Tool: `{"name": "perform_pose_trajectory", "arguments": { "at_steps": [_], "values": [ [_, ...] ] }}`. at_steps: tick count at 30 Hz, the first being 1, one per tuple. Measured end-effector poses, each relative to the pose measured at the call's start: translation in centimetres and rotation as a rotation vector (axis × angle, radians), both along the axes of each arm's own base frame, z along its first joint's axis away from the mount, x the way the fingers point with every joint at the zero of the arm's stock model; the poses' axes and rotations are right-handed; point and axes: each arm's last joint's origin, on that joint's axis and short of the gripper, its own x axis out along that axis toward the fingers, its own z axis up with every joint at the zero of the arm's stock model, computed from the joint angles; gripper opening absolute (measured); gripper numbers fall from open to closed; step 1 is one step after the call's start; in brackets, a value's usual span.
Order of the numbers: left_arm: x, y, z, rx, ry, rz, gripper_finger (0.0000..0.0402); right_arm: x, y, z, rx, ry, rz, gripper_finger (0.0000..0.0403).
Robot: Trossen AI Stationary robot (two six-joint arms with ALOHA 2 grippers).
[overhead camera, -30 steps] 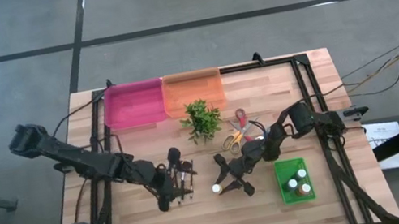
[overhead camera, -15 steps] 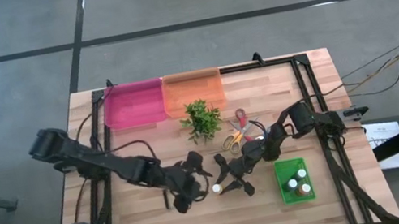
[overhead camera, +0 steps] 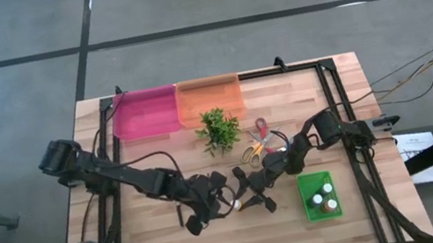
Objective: Pick & Place Paint Supplies
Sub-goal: Put the yellow paint bottle into the green bin
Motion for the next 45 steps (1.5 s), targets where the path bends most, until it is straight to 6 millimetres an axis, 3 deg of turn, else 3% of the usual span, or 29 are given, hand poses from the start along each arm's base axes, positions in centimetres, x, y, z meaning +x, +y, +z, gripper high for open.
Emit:
{"name": "perform_pose_trajectory", "arguments": {
  "at_steps": [10, 18, 22, 40, 45],
  "values": [
    [0.4, 0.1, 0.3, -0.016, -0.041, 0.008, 0.0103, 0.0, -0.2, 0.0, 0.016, 0.01, -0.004, 0.0128],
    [1.8, 0.4, -1.5, -0.012, -0.028, 0.031, 0.0037, 0.0, -0.2, 0.0, 0.018, 0.011, -0.004, 0.0128],
    [2.2, 0.9, -1.2, -0.016, -0.039, 0.048, 0.0009, 0.0, -0.2, 0.0, 0.019, 0.012, -0.004, 0.0128],
    [2.2, 1.5, -1.3, -0.023, -0.028, 0.062, 0.0008, 0.0, -0.2, 0.0, 0.018, 0.012, -0.004, 0.0128],
    [2.9, 1.6, -2.4, -0.031, -0.022, 0.069, 0.0007, -0.1, -0.1, 0.0, 0.01, 0.005, 0.0, 0.0128]
  ]
}}
